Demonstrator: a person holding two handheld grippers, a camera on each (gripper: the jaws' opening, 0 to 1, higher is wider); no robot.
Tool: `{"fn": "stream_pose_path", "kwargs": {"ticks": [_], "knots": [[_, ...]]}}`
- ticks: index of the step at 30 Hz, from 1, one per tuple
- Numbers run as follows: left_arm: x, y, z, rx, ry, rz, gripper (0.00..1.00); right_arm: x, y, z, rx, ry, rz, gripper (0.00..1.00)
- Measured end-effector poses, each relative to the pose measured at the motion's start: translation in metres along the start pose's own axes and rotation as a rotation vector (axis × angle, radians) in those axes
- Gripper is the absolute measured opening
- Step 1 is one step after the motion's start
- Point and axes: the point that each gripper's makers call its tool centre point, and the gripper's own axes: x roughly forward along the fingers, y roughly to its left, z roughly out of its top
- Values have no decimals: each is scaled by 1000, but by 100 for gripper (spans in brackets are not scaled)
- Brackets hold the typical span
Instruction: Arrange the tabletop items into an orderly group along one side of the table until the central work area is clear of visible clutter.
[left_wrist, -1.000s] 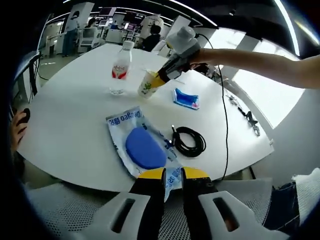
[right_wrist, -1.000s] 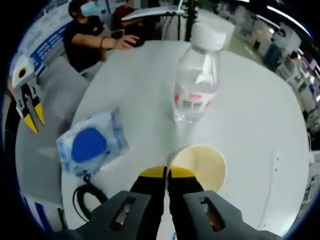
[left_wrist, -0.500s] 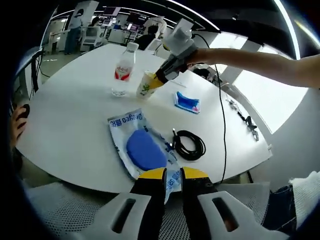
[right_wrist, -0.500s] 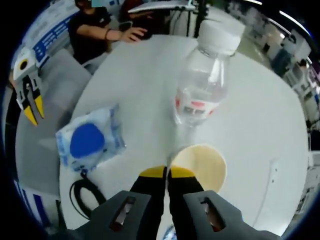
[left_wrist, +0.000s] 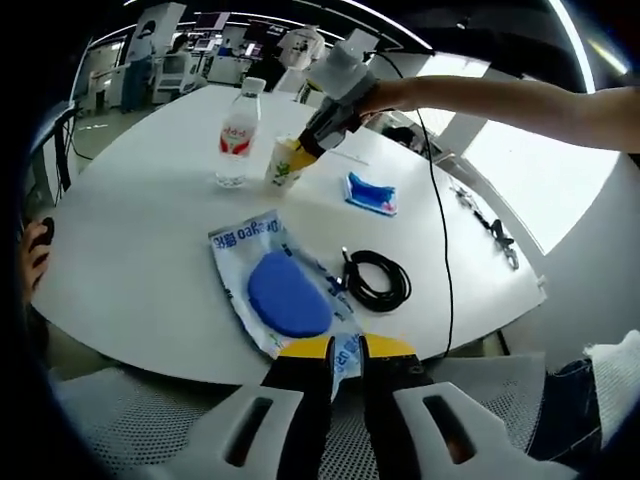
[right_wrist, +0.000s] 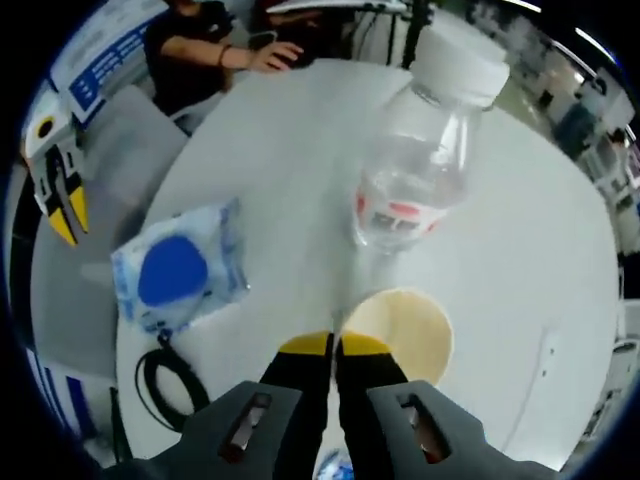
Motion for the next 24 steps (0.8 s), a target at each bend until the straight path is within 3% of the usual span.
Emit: {"fn": "stream_pose_path", "kwargs": {"ticks": [24], "knots": [[5, 0, -8, 10, 59, 14, 6, 5, 3, 3, 5, -9, 41, 0]]}}
